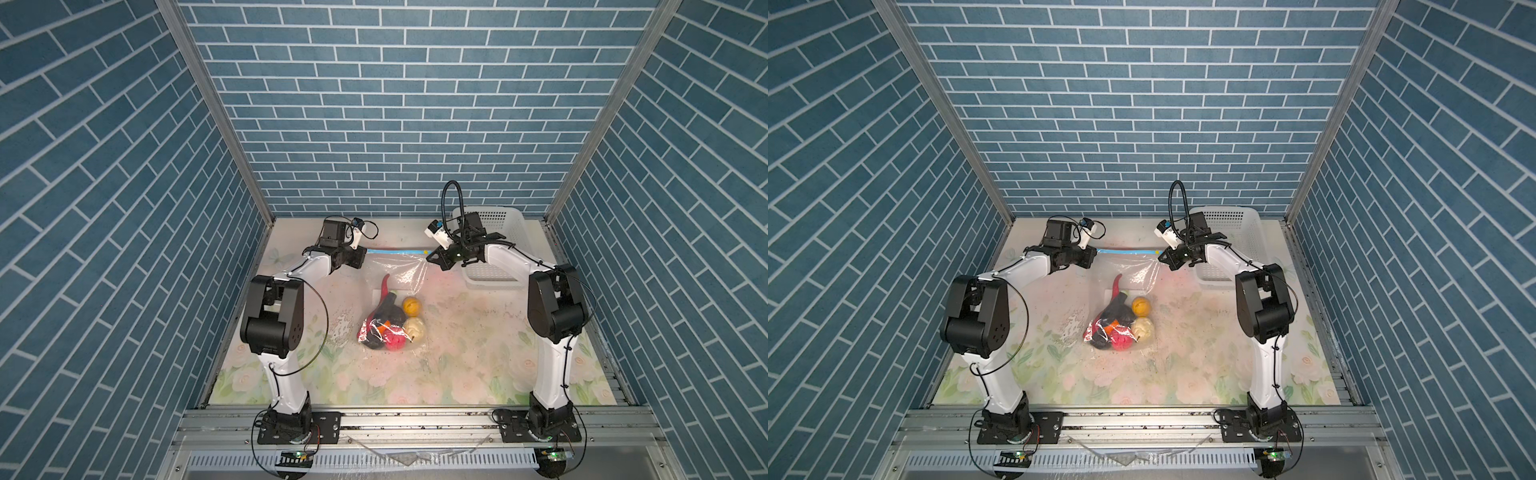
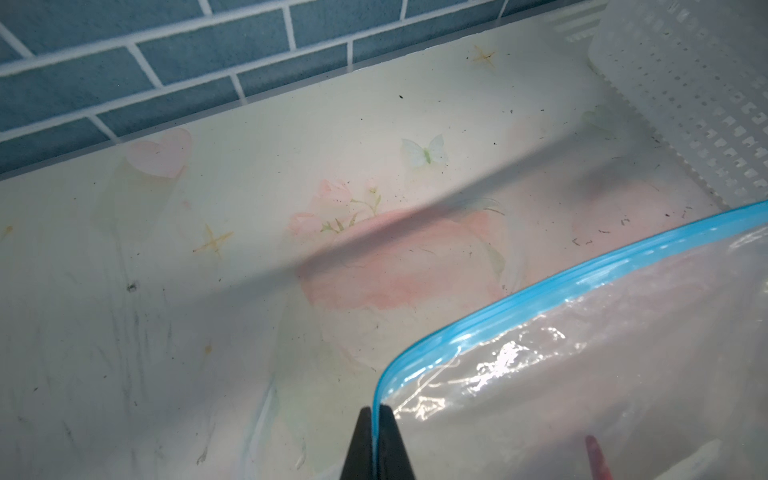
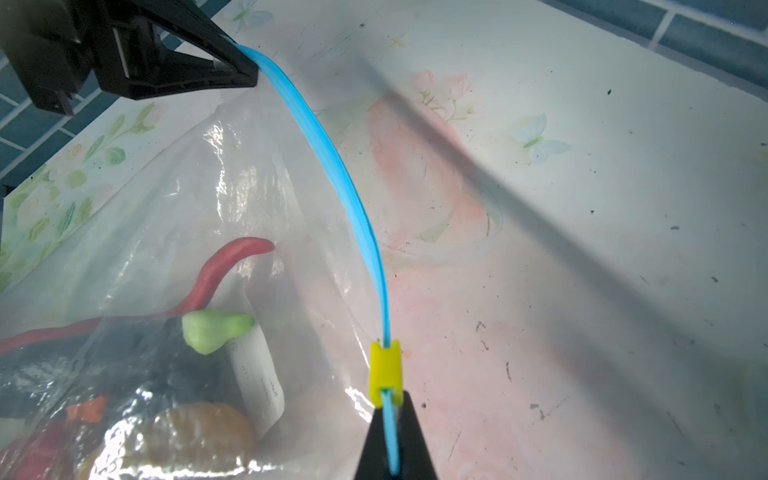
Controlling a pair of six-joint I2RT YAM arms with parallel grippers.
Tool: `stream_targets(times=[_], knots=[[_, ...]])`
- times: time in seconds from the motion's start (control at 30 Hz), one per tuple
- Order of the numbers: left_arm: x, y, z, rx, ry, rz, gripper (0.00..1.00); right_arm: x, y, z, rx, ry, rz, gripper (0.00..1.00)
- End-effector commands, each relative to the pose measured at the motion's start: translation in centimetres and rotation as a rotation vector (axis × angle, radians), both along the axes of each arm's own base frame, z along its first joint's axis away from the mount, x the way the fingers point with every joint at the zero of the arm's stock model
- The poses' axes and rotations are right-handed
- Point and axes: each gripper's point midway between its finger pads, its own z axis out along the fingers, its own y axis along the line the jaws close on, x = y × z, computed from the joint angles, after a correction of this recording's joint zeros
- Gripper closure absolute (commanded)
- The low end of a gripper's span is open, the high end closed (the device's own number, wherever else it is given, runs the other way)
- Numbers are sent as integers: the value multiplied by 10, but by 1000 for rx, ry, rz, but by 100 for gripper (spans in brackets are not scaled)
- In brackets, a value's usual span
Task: Place the food in the zip-top bag and seal the zipper
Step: 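Open both grippers to release the sealed bag on the table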
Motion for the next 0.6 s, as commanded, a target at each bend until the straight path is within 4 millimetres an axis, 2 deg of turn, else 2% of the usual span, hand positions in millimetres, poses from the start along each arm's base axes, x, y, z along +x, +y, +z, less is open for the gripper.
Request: stream_targets(times=[0.0,0.07,0.13,0.17,0.27,0.37,0.4,0.43,0.57], knots=[[3,16,-9,23,48,30,100,12,-8,-3,-37,-22,-2,100],[5,15,-9,20,51,25,97,16,-9,-4,-43,-26,-8,100],[7,15,-10,16,57,25,88,20,-9,-6,-48,-25,-13,100],[8,16,-10,14,60,28,84,23,-9,-6,-49,-25,-18,95],[13,19,-11,16,58,40,60,33,-10,-10,-68,-27,-48,77],[18,22,-7,29,24,53,41,49,-16,-12,-96,-48,-112,66],[19,24,-5,36,11,59,38,55,-18,-9,-106,-59,-136,62],[21,25,-4,38,1,61,35,59,-18,-16,-115,-52,-146,60],[23,27,3,44,-25,66,26,75,-20,-16,-131,-76,-190,57]])
